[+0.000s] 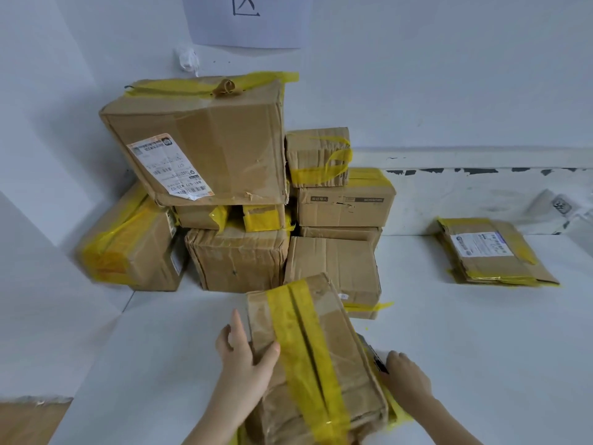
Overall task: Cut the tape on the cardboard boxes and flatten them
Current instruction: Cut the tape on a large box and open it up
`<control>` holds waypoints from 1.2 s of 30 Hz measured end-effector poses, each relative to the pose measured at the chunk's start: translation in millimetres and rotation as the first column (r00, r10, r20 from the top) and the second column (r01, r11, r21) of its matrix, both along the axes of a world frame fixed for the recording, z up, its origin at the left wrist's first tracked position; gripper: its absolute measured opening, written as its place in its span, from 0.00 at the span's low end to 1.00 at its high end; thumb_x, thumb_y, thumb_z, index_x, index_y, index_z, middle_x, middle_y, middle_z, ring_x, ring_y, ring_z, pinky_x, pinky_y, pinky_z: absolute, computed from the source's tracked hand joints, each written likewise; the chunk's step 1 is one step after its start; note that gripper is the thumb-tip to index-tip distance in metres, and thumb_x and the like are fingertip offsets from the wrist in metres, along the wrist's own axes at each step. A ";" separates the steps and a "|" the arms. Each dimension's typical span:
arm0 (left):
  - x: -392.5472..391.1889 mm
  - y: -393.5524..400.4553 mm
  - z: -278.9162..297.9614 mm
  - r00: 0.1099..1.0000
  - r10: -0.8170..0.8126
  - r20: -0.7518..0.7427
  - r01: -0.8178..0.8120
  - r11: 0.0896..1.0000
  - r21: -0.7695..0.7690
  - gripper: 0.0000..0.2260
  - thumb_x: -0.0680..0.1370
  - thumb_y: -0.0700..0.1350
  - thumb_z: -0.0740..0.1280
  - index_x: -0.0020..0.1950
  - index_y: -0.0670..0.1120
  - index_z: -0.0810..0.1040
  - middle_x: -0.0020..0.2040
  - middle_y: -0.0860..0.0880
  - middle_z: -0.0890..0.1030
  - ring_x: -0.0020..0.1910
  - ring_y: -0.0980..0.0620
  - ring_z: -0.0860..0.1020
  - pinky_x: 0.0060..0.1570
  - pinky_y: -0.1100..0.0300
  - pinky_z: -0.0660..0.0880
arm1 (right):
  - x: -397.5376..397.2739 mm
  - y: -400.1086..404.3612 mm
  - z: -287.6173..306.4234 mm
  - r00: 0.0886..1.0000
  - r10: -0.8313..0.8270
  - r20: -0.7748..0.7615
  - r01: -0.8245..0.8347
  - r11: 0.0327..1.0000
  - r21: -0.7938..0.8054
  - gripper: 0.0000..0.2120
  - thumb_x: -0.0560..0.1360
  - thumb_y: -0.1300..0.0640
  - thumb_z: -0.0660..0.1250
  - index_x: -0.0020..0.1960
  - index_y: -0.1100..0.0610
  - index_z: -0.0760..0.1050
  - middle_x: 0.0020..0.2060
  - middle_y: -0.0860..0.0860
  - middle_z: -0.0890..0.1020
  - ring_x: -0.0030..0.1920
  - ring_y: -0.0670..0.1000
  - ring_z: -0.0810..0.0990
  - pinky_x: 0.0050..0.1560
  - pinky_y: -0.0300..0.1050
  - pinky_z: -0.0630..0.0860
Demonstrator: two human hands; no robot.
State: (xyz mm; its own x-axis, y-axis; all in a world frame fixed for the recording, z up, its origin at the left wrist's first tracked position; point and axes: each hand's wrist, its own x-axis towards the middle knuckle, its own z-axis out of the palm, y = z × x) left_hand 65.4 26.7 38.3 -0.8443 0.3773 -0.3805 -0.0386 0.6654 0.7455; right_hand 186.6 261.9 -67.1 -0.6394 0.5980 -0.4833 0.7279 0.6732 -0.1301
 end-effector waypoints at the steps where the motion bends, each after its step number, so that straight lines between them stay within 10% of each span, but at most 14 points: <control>1: 4.9 5.8 0.4 1.000 0.028 0.007 -0.028 0.999 0.039 0.40 0.78 0.53 0.62 0.75 0.51 0.33 0.75 0.48 0.38 0.74 0.49 0.53 0.68 0.57 0.57 | -2.0 3.5 -1.8 1.000 -0.012 -0.007 0.011 0.999 -0.045 0.08 0.80 0.53 0.55 0.43 0.53 0.64 0.46 0.50 0.70 0.54 0.51 0.75 0.45 0.40 0.70; 10: 22.1 18.0 -6.9 0.989 0.090 0.121 -0.118 0.960 0.254 0.42 0.77 0.52 0.64 0.74 0.55 0.31 0.75 0.52 0.34 0.76 0.53 0.44 0.70 0.57 0.51 | 16.0 46.3 81.0 0.905 -0.215 -0.367 0.175 0.975 -0.138 0.04 0.80 0.57 0.56 0.50 0.57 0.63 0.37 0.55 0.78 0.29 0.51 0.79 0.31 0.43 0.71; 13: 24.9 23.3 -7.2 1.000 -0.017 -0.020 0.020 0.985 0.172 0.46 0.76 0.55 0.66 0.72 0.56 0.27 0.73 0.52 0.30 0.75 0.54 0.40 0.69 0.59 0.51 | 0.1 27.7 138.6 0.832 -0.024 -0.554 -0.004 0.999 -0.049 0.13 0.79 0.61 0.57 0.60 0.47 0.65 0.41 0.56 0.80 0.30 0.55 0.80 0.31 0.46 0.74; 15: 19.9 24.8 -4.9 0.950 -0.152 -0.273 0.158 0.987 -0.002 0.47 0.74 0.59 0.65 0.69 0.58 0.25 0.70 0.57 0.24 0.74 0.52 0.34 0.72 0.53 0.48 | -16.1 -2.8 171.2 0.840 0.225 -0.495 -0.214 0.974 0.079 0.30 0.79 0.61 0.56 0.65 0.28 0.54 0.39 0.54 0.80 0.34 0.55 0.79 0.35 0.50 0.77; 18: 11.7 26.4 -2.1 0.783 -0.380 -0.492 0.265 0.920 -0.289 0.41 0.75 0.64 0.58 0.74 0.54 0.31 0.71 0.58 0.26 0.70 0.56 0.28 0.73 0.51 0.39 | -36.8 -53.7 183.9 0.834 0.426 -0.350 -0.344 0.898 0.273 0.29 0.81 0.58 0.53 0.72 0.32 0.46 0.38 0.49 0.75 0.38 0.52 0.77 0.37 0.45 0.74; 22: 11.3 27.3 -4.1 0.748 -0.452 -0.487 0.253 0.871 -0.420 0.35 0.77 0.63 0.51 0.77 0.48 0.41 0.77 0.54 0.38 0.74 0.55 0.34 0.73 0.55 0.41 | -48.2 -89.1 168.9 0.843 0.476 -0.252 -0.368 0.850 0.376 0.29 0.80 0.65 0.55 0.76 0.48 0.50 0.51 0.56 0.78 0.50 0.57 0.80 0.38 0.45 0.70; 29: 12.4 28.3 -3.6 0.770 -0.461 -0.440 0.243 0.851 -0.466 0.33 0.79 0.63 0.48 0.77 0.49 0.41 0.77 0.55 0.38 0.74 0.54 0.34 0.73 0.48 0.42 | -49.2 -104.1 155.0 0.881 0.442 -0.170 -0.340 0.840 0.424 0.30 0.79 0.67 0.53 0.77 0.57 0.45 0.41 0.58 0.73 0.50 0.55 0.79 0.31 0.40 0.63; 36: 11.3 28.8 -2.9 0.770 -0.492 -0.407 0.260 0.823 -0.505 0.31 0.79 0.61 0.45 0.77 0.49 0.39 0.77 0.55 0.38 0.74 0.54 0.34 0.72 0.43 0.45 | -48.8 -117.3 161.9 0.877 0.480 -0.016 -0.413 0.770 0.487 0.30 0.79 0.68 0.54 0.76 0.63 0.45 0.31 0.56 0.60 0.29 0.50 0.62 0.23 0.40 0.57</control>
State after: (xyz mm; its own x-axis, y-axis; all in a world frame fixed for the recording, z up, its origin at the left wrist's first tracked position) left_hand 76.7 55.5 35.4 -0.7738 0.6184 -0.1368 0.5779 0.7778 0.2470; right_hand 137.8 144.5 94.8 -0.9266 0.3564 -0.1201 0.3285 0.9225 0.2028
